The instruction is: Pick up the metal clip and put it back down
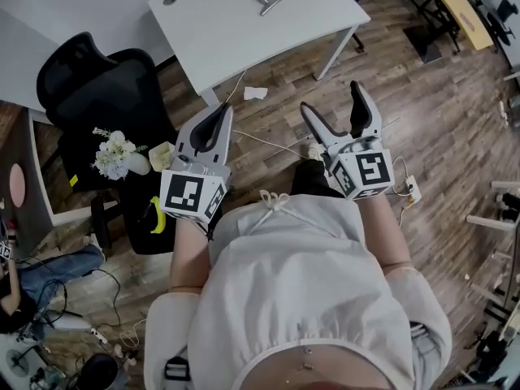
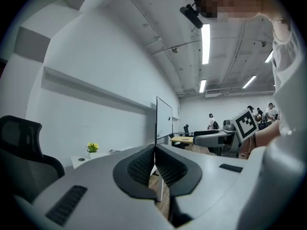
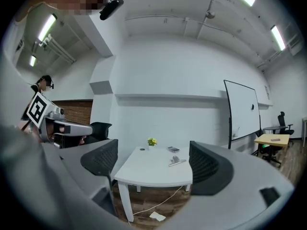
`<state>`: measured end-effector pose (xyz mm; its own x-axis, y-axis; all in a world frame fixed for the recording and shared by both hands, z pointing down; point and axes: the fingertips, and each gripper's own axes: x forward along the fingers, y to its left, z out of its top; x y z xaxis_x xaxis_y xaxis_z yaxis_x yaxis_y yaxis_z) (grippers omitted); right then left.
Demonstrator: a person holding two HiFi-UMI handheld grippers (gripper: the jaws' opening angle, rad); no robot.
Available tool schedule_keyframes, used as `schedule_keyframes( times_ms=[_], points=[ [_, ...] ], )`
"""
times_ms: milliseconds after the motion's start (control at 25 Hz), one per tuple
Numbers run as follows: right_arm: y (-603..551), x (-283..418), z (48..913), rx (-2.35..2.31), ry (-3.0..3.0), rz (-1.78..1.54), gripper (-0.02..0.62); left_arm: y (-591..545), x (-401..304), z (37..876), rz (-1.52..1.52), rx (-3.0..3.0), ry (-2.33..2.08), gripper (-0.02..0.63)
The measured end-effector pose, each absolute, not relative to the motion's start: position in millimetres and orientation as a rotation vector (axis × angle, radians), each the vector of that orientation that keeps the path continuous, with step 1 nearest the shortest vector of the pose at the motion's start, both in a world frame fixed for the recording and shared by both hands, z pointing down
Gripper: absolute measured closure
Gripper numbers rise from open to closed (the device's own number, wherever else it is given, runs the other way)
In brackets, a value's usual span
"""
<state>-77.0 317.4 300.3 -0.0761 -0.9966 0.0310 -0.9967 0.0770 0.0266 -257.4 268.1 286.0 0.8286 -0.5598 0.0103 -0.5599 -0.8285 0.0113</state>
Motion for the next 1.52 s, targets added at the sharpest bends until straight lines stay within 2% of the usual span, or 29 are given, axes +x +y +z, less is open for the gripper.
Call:
schedule_keyframes(
  times_ms=[560, 800, 1160, 1520],
  points=[
    [175, 87, 329, 1.668, -2.558, 0.119, 0.133, 166, -85, 293, 0.059, 2.803, -1.348, 0.588],
    [118, 140, 352, 1.527, -2.577, 0.197, 0.133, 127, -34, 307, 0.109, 2.72, -1.466, 0.588],
    [41, 147, 390, 1.383, -2.554, 0.277, 0.133, 67, -20, 332, 0.185, 2.628, -1.528, 0.588],
    [-73, 135, 439, 1.293, -2.416, 0.394, 0.133, -51, -27, 361, 0.192, 2.582, -1.497, 0.588]
  ],
)
